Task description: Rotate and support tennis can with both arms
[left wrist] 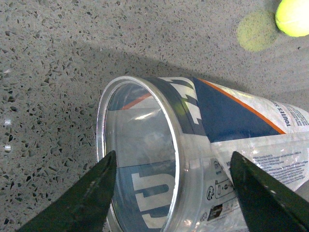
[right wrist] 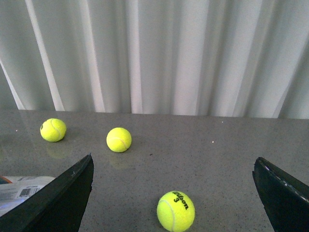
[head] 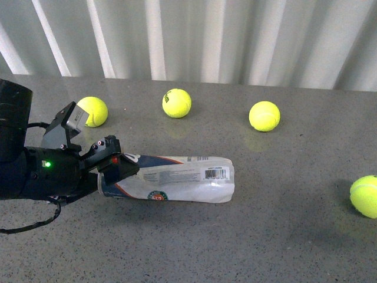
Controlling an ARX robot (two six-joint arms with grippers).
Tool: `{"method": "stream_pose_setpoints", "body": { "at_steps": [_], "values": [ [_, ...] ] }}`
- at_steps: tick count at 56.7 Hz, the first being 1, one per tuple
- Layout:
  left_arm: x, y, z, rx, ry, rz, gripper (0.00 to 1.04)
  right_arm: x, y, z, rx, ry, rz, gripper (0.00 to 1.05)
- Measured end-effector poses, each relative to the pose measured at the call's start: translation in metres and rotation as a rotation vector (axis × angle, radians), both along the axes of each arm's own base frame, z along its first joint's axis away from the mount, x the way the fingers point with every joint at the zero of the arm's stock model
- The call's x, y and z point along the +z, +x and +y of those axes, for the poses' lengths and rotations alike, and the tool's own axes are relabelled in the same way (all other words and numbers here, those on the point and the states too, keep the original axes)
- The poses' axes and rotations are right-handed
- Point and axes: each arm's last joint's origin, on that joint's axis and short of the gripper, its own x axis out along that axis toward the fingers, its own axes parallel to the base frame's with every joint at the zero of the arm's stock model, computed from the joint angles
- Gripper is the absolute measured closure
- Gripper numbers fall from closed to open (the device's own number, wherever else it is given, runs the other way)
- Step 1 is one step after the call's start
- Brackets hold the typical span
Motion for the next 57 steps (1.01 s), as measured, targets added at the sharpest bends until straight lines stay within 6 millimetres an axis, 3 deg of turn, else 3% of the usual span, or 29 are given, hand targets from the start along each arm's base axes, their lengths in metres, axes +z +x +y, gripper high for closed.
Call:
{"method": "stream_pose_setpoints", "body": {
  "at_steps": [16, 26, 32, 41, 50, 57],
  "values": [
    [0.005, -0.001, 0.003, 0.002, -0.020, -0.013, 0.79, 0.000, 0.000, 0.000, 0.000, 0.000, 0.000, 0.07],
    [0.026, 0.000, 0.008, -0.019, -0.052, -0.037, 1.00, 0.000, 0.000, 0.000, 0.000, 0.000, 0.000, 0.07],
    [0.052, -0.002, 0.010, -0.039, -0.046, -0.073, 1.01, 0.000, 0.000, 0.000, 0.000, 0.000, 0.000, 0.07],
    [0.110, -0.012, 0.009, -0.170, 0.021, -0.169, 1.01, 0.000, 0.000, 0.000, 0.000, 0.000, 0.000, 0.07],
    [0.190, -0.027, -0.009, -0.400, 0.281, -0.362, 1.01, 0.000, 0.000, 0.000, 0.000, 0.000, 0.000, 0.07],
    [0.220, -0.036, -0.024, -0.589, 0.563, -0.434, 1.01, 0.000, 0.000, 0.000, 0.000, 0.000, 0.000, 0.07]
  ]
}}
